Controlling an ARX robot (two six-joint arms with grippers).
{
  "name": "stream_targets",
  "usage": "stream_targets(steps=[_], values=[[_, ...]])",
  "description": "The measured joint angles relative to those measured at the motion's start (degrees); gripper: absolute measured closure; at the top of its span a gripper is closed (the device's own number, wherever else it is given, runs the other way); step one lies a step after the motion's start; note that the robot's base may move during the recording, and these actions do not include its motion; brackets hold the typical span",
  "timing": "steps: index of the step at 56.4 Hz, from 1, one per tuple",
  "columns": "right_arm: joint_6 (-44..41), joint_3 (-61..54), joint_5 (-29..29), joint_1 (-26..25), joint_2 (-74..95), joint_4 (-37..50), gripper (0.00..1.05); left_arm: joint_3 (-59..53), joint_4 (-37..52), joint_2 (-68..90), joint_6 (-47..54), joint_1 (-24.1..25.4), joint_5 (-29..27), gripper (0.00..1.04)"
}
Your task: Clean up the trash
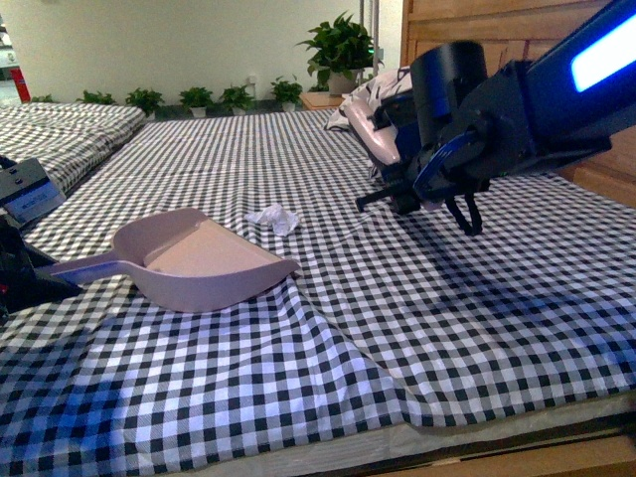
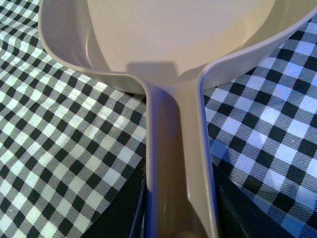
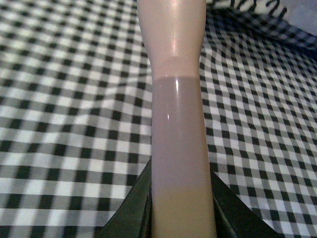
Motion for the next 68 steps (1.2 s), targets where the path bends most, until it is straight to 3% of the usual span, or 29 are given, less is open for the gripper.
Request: stream_targets(steps=[9, 20, 33, 39, 50, 59, 68], values=[[-5.2, 3.5, 3.5, -0.2, 4.6, -3.1, 0.85, 0.0, 0.0, 0.0, 0.0, 0.0, 0.0, 0.77], [-8.4, 9.0, 0.8, 1.6, 8.2, -12.4, 0.85, 0.0, 0.0, 0.0, 0.1, 0.0, 0.0, 0.77], [-8.2, 7.8, -13.5, 3.9, 5.6, -18.8, 0.85, 0.0, 0.0, 0.0, 0.1, 0.0, 0.0, 0.77], [-9.6, 3.0, -25.7, 4.1, 0.6, -22.4, 0.85, 0.0, 0.0, 0.0, 0.1, 0.0, 0.0, 0.77], [-12.0, -2.7, -40.9, 1.8, -7.8, -26.0, 0.85, 0.0, 0.0, 0.0, 0.1, 0.0, 0.0, 0.77], [-11.5, -4.4, -43.6, -2.9, -13.7, -24.2, 0.85, 0.0, 0.0, 0.0, 0.1, 0.0, 0.0, 0.77], [-11.3, -7.9, -37.7, -8.4, -17.9, -20.2, 0.85, 0.0, 0.0, 0.0, 0.1, 0.0, 0.0, 0.77]])
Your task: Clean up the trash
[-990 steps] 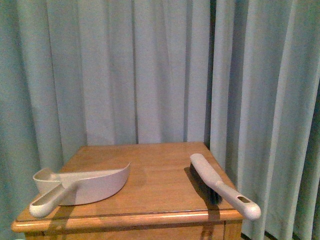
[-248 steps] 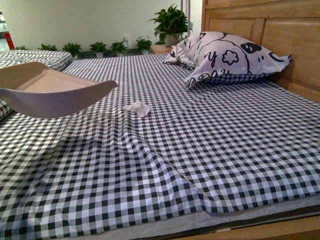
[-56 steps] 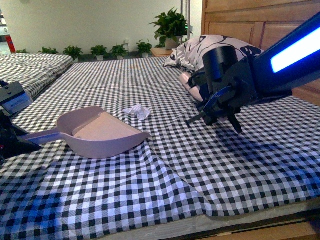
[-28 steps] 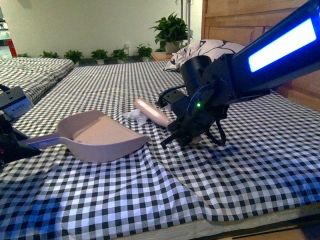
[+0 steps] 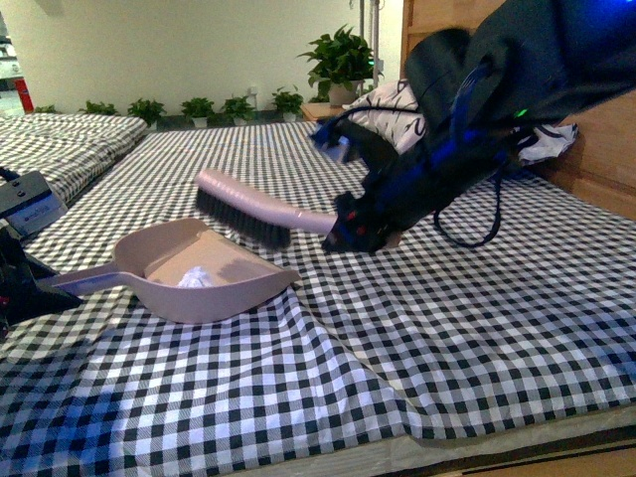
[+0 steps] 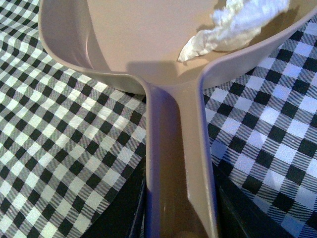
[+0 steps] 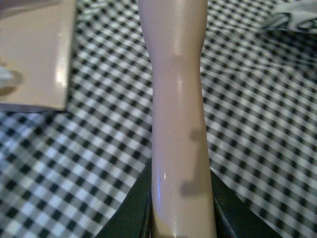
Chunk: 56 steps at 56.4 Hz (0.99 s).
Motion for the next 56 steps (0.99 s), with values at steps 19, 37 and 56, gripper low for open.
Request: stream_targets(steps=[19, 37, 56], values=[[6.0, -14.4, 5.7, -8.6, -7.2, 13.0, 0.85, -3.9, 13.6, -0.2, -4.9, 0.0, 0.0, 0.77], [12.0, -31.3, -8.2, -19.3, -28.0, 15.7, 0.85, -12.0, 32.0, -10.9, -30.1, 0.4, -4.1, 0.77], [19.9, -39.2, -24.7, -32.5, -47.7, 13.9, 0.85, -30.8, 45.8, -31.7, -53.6, 1.0, -14.5, 0.77]])
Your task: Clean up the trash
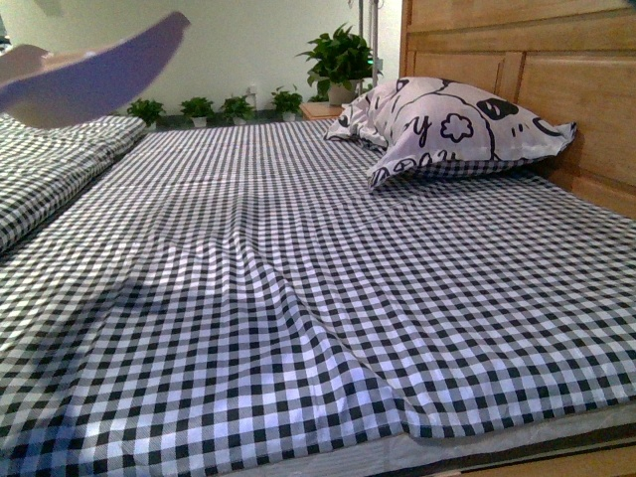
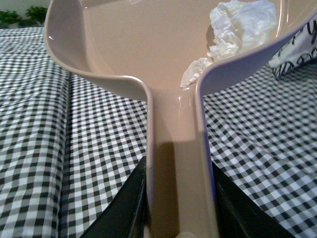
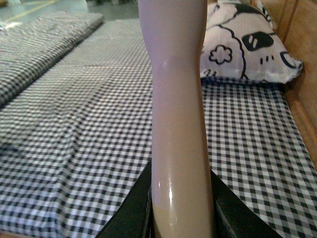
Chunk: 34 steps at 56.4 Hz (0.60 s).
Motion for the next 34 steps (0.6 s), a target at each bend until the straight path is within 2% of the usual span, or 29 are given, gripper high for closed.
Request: stream_targets(steps=[4, 10, 19, 26, 34], values=[[1.5, -1.0, -4.1, -2.8, -3.7, -0.7, 0.85, -5.1, 0.0, -5.8, -2.9, -0.3, -1.7, 0.77], [5.4, -2.9, -14.2, -9.8, -11.1, -1.0, 0.85, -13.0, -0.9, -17.0, -5.0, -1.8, -4.6, 0.77], [13.6, -6.3, -24.9, -17.8, -18.1, 5.8, 0.85, -19.3, -3.7, -30.9, -5.3, -4.5, -6.5, 0.77], [20.3, -8.3, -29.6, -21.5, -20.6, 12.2, 0.85, -21.1, -5.9, -36.1, -4.8, -5.1, -7.5, 0.77], [29.1, -11.0, -32.3, -24.3, -22.0, 21.7, 0.85, -23.5, -8.5, -40.3, -4.7, -5.6, -9.3, 0.77]])
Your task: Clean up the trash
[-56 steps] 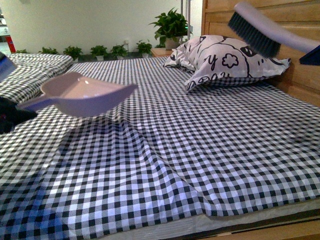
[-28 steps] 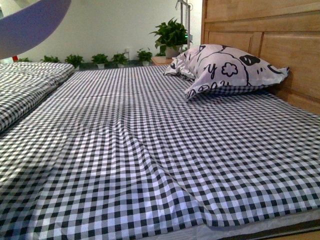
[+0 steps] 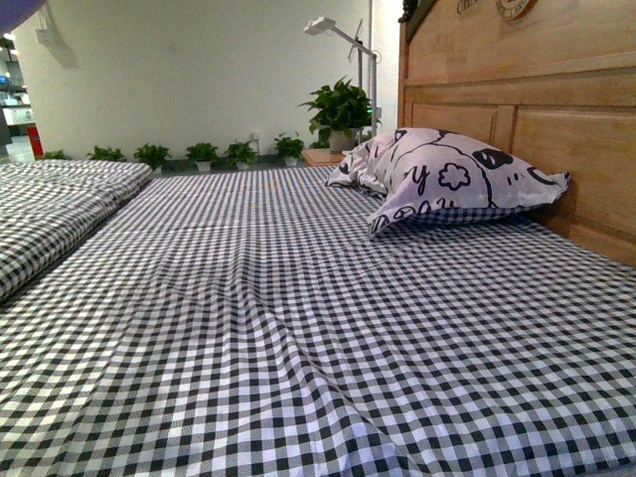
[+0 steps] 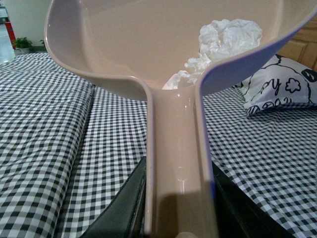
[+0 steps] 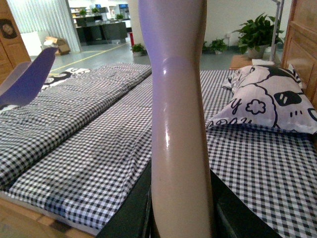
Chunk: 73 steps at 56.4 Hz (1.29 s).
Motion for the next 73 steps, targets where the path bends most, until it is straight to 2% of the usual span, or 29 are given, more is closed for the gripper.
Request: stream_targets(steps=[7, 11, 16, 22, 28, 32, 35, 40, 47, 52, 63, 73], values=[[8.2, -2.7, -0.4, -2.1, -1.4, 7.8, 0.85, -2.7, -2.6, -5.2, 0.0, -0.5, -1.1, 0.77], [9.5, -3.1, 0.4, -2.5, -2.4, 6.6, 0.85, -3.7, -3.3, -7.4, -0.1, -0.5, -1.1, 0.77], [9.2, -2.8, 4.4, -1.8, -3.7, -0.6, 0.85, -5.2, -3.7, -9.2, -0.1, -0.5, -1.8, 0.77], [6.3, -0.7, 12.8, 2.4, -5.0, -15.1, 0.85, -6.2, -4.1, -9.9, -0.3, -0.5, -2.6, 0.77], [5.9, 0.4, 23.5, 10.3, -6.8, -27.5, 0.85, -6.8, -4.3, -10.4, -0.7, -0.6, -3.1, 0.77], [6.6, 0.4, 29.4, 16.5, -8.2, -32.0, 0.85, -6.8, -4.4, -10.6, -0.8, -0.7, -3.1, 0.77], [7.2, 0.4, 32.3, 20.2, -9.3, -33.8, 0.85, -6.8, -4.5, -10.9, -1.0, -0.7, -3.2, 0.77], [8.1, 0.4, 38.0, 29.3, -12.5, -38.3, 0.85, -7.0, -4.9, -11.6, -1.4, -0.5, -3.0, 0.77], [8.5, 0.5, 42.6, 40.4, -17.1, -43.7, 0.85, -7.8, -6.1, -13.4, -2.2, 1.2, -1.8, 0.77], [8.5, 0.5, 42.0, 40.2, -18.2, -44.1, 0.85, -8.4, -7.1, -14.7, -2.6, 2.0, -0.8, 0.77], [8.4, 0.1, 36.4, 32.2, -19.1, -44.1, 0.85, -10.1, -9.6, -18.4, -3.7, 2.8, 0.6, 0.77], [8.2, -0.8, 36.2, 31.9, -19.1, -43.9, 0.85, -10.6, -11.2, -20.4, -3.9, 3.0, 1.2, 0.77]])
